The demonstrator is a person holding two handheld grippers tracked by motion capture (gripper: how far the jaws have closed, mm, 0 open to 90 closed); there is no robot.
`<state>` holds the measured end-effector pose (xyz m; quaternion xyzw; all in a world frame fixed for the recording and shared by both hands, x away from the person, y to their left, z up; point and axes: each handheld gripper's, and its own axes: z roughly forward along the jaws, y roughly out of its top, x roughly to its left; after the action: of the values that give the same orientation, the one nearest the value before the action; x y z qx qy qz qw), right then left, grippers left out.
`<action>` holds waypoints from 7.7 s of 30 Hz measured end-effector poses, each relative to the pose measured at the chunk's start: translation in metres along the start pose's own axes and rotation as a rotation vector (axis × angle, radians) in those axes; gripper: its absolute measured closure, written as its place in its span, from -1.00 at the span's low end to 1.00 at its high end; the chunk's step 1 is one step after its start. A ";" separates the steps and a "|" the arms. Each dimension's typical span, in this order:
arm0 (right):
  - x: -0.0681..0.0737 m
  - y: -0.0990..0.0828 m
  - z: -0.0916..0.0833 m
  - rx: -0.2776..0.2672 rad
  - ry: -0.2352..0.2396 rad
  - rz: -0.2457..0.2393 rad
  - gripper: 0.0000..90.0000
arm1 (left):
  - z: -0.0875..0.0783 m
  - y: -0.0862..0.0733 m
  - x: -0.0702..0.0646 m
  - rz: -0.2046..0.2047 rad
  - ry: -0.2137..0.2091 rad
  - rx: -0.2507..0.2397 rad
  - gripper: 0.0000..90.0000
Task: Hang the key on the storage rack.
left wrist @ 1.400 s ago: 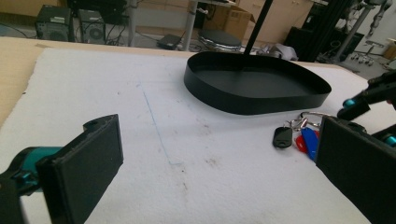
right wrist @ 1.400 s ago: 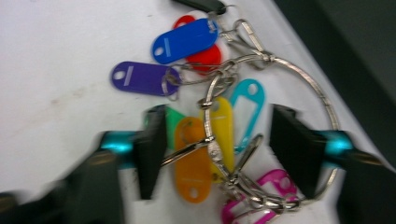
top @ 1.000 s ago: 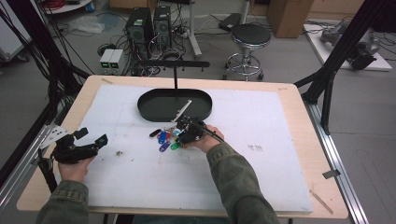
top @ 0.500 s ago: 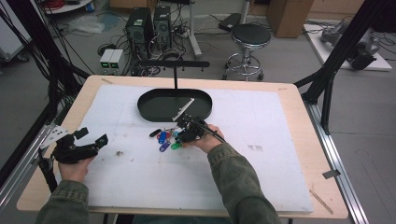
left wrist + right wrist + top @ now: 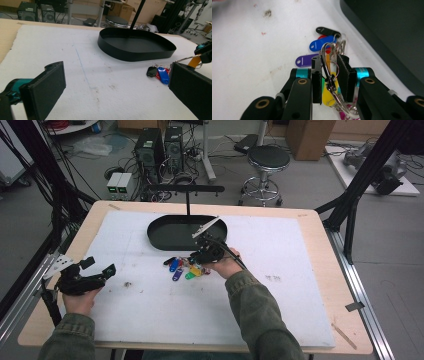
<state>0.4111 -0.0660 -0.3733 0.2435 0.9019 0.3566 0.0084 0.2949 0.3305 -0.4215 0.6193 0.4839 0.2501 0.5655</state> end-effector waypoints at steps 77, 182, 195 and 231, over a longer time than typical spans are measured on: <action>-0.055 0.125 -0.084 -0.197 -0.090 0.017 0.83 | 0.003 0.000 0.002 -0.015 -0.016 -0.005 -0.96; -0.077 0.055 -0.119 -0.263 -0.326 0.200 -0.99 | 0.005 -0.001 0.002 -0.023 -0.024 -0.002 -0.96; -0.061 0.023 -0.130 -0.291 -0.335 0.188 -0.99 | 0.005 -0.001 0.002 -0.027 -0.029 0.001 -0.96; -0.034 -0.078 -0.143 -0.313 -0.378 0.264 -0.99 | 0.005 -0.001 0.000 -0.022 -0.038 0.023 -0.96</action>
<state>0.3802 -0.2214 -0.3224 0.4170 0.7788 0.4377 0.1675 0.2985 0.3282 -0.4235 0.6250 0.4825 0.2266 0.5702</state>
